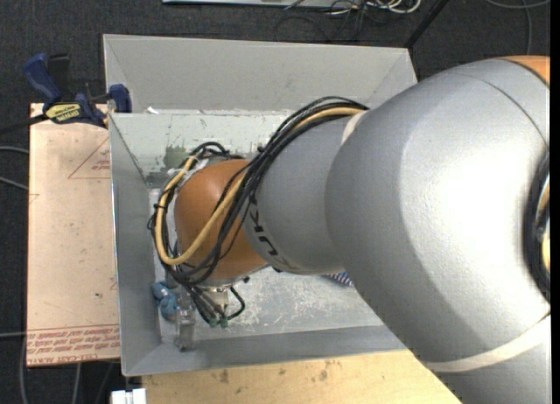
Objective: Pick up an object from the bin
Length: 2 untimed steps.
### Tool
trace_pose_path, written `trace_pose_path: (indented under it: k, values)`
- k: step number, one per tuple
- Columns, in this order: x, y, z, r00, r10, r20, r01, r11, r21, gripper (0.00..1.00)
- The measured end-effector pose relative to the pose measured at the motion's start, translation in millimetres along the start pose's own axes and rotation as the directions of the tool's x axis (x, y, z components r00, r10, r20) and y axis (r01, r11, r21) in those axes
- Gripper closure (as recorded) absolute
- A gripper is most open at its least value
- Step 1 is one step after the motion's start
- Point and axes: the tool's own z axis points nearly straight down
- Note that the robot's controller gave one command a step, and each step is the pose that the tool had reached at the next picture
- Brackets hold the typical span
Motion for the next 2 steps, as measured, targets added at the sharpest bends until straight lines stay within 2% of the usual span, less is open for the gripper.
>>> trace_pose_path:
  k: [1,2]
  values:
    - [1.1,-1,1,1.0,0.003,-0.007,-0.003,1.0,0.001,1.0]
    - [-27.9,0,-84,1.0,-0.027,0.003,0.027,1.0,-0.002,1.0]
